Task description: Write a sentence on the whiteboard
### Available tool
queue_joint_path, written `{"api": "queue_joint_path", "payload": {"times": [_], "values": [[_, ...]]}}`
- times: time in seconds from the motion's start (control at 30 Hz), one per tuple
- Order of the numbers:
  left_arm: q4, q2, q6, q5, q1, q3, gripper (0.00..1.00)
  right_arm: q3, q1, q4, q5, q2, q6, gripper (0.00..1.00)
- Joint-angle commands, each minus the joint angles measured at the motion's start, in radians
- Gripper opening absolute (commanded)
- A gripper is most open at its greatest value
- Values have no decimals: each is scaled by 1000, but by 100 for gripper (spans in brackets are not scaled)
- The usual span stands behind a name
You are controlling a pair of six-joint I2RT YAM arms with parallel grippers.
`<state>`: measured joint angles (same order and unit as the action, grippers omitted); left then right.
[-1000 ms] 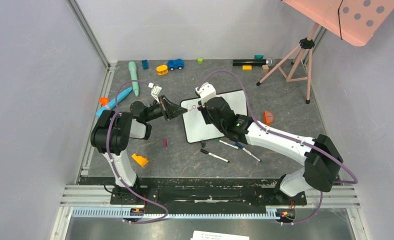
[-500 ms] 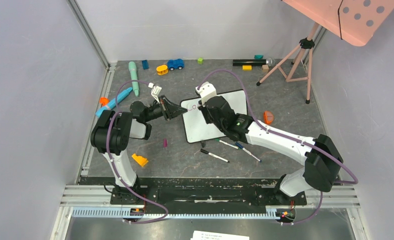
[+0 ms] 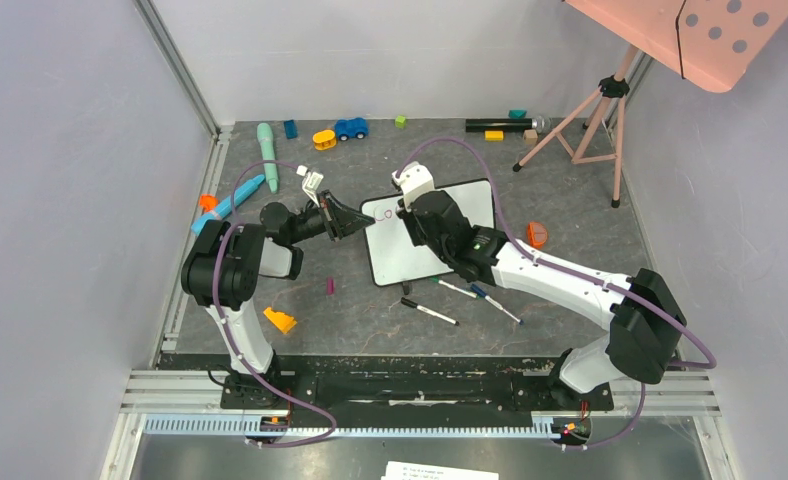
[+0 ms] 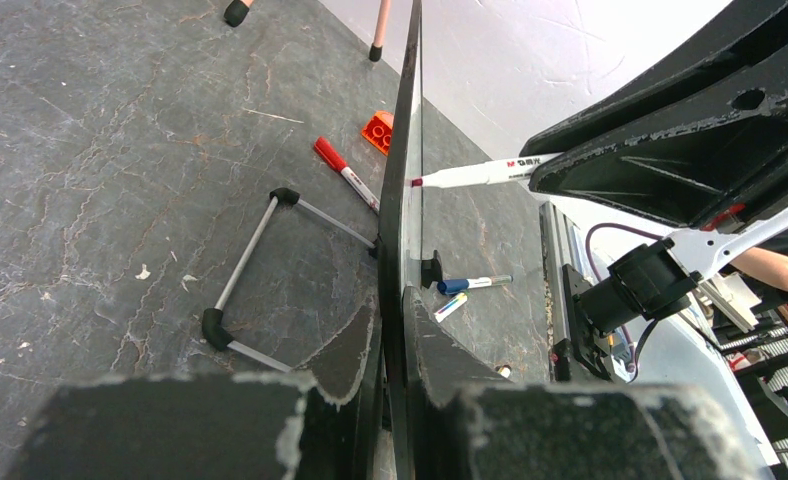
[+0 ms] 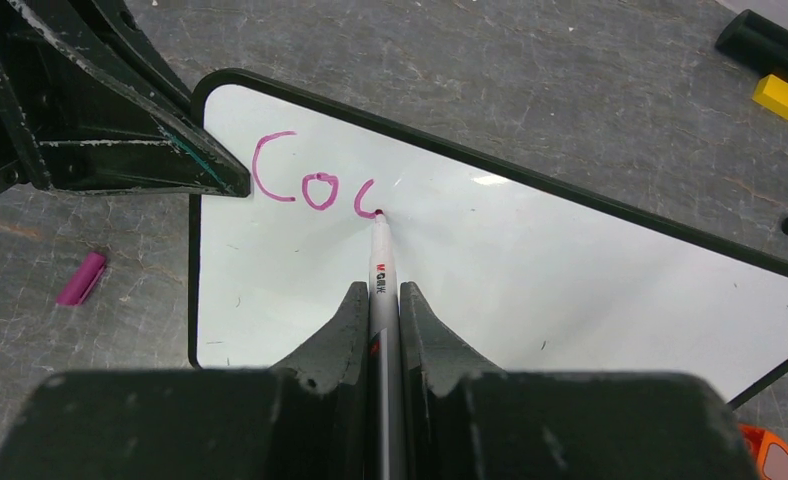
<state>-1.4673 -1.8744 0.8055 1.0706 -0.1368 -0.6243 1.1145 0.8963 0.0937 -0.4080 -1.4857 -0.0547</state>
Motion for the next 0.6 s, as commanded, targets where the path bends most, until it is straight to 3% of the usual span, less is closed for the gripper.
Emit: {"api": "queue_joint_path", "payload": {"times": [0.0,0.57], "values": [[-90,30,-45,20,0,-2,2,45,-31,1,-67,-10,18,0],[-90,31,-44,20,0,-2,2,57,-38,-7,-52,-17,19,0]]}}
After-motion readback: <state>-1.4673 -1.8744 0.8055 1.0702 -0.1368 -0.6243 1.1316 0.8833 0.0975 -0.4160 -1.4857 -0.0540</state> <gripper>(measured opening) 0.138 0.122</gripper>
